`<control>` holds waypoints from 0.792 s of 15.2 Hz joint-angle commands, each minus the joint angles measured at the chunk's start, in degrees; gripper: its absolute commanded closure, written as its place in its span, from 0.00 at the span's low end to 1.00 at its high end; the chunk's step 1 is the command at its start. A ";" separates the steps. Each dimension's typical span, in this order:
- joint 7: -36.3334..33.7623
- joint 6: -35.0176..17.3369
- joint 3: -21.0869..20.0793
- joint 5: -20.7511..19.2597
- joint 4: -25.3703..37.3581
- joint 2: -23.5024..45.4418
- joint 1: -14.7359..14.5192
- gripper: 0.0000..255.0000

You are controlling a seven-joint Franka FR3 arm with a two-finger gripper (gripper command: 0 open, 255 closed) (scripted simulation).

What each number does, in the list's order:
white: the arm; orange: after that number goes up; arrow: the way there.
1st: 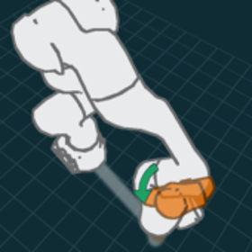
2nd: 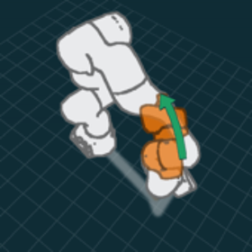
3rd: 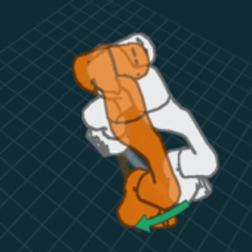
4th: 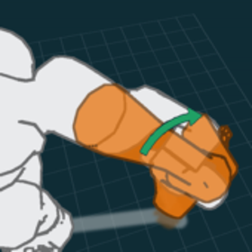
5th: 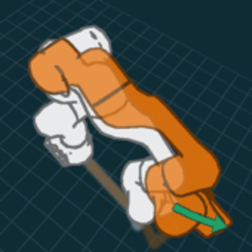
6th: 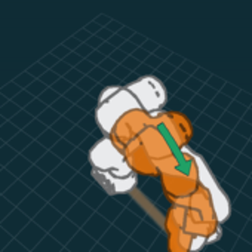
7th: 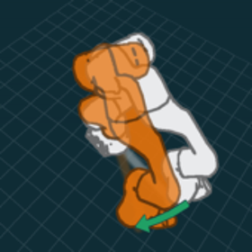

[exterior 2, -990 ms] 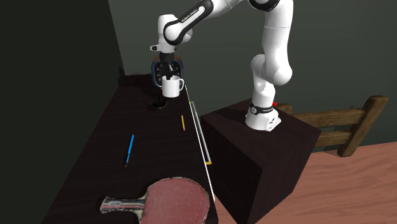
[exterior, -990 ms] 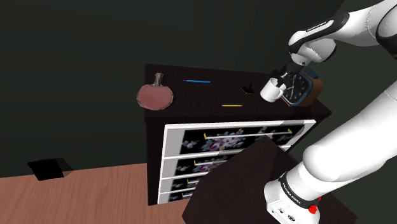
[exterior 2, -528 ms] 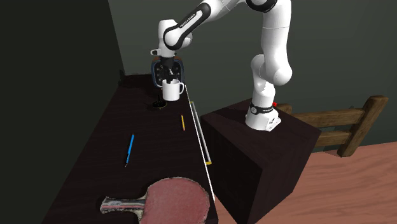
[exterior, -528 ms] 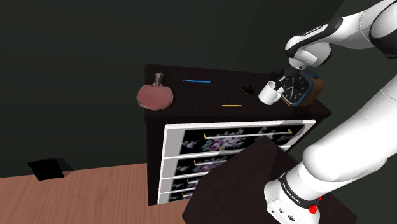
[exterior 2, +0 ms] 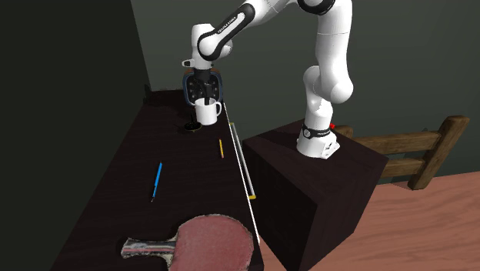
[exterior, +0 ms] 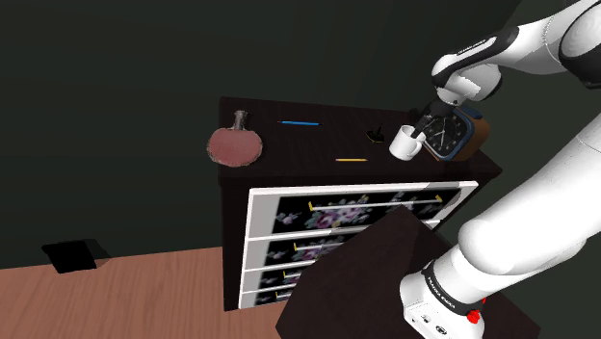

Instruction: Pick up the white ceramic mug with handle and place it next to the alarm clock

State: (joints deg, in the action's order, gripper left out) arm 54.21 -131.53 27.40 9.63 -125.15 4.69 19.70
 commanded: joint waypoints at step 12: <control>-2.27 6.65 0.40 -3.30 2.91 -4.42 -0.04 0.00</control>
State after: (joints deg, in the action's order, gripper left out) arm 51.95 -124.89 27.79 6.33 -122.24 0.27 19.65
